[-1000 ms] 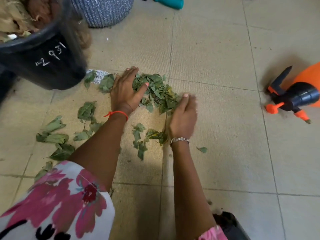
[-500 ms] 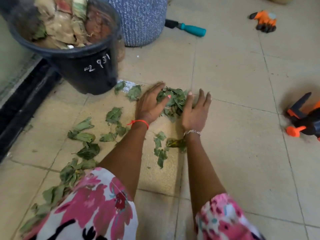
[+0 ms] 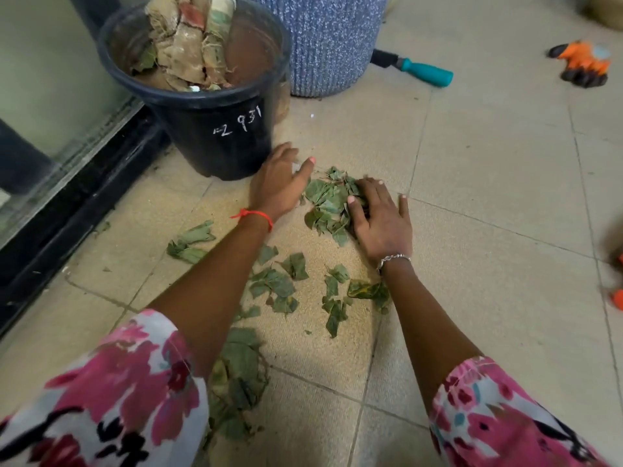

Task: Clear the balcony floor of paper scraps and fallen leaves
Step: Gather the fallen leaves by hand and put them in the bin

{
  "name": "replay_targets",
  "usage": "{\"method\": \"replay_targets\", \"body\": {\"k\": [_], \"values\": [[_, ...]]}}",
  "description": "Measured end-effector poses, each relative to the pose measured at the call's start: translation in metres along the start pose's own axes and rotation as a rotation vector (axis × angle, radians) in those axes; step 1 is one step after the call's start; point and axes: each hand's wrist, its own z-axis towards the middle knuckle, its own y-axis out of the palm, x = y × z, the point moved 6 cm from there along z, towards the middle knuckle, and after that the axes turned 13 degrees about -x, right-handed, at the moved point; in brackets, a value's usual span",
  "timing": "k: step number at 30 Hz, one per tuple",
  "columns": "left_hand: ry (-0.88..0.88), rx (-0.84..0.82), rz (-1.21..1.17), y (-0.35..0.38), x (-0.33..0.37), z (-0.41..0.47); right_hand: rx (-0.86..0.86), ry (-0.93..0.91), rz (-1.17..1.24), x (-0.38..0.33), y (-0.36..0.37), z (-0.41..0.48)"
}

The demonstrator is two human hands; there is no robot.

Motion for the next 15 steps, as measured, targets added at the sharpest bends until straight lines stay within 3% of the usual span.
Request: {"method": "replay_targets", "body": {"k": [3, 10, 15], "values": [[0.054, -0.138, -0.126, 0.006, -0.012, -0.001, -0.016, 0.005, -0.007, 0.002, 0.001, 0.0], [0.084, -0.175, -0.259, 0.008, -0.011, -0.013, -0.025, 0.063, 0.189, -0.006, -0.007, 0.014], [0.13, -0.177, -0.31, 0.011, -0.015, -0.006, -0.118, -0.103, 0.142, -0.049, 0.009, 0.041]]}}
